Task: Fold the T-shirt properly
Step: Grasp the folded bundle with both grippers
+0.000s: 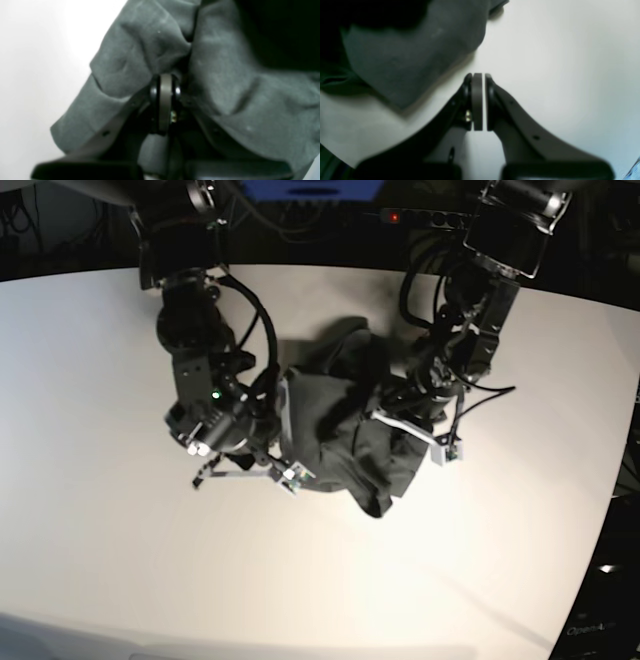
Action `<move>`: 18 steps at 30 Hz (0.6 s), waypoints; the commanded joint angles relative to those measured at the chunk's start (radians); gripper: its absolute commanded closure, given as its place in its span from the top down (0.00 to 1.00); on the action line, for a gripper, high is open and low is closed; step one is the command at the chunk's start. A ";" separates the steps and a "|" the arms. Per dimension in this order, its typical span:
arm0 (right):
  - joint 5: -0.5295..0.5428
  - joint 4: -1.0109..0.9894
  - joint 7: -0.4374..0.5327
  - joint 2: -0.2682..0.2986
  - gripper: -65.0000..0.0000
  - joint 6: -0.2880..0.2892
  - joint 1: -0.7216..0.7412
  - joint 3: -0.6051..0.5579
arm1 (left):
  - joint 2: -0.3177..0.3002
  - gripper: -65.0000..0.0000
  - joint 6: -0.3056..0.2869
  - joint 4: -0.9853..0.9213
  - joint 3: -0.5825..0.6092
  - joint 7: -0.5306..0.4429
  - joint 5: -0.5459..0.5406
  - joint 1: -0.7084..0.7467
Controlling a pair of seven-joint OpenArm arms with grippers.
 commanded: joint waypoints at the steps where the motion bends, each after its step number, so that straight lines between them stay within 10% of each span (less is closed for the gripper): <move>1: 0.006 0.016 0.003 -0.008 0.01 -0.011 0.001 -0.005 | -0.018 0.04 0.138 -0.073 0.024 0.198 0.025 0.068; 18: 0.011 0.134 0.026 0.023 0.01 -0.015 -0.091 -0.206 | -0.001 0.04 0.138 -0.077 0.103 0.201 0.026 0.071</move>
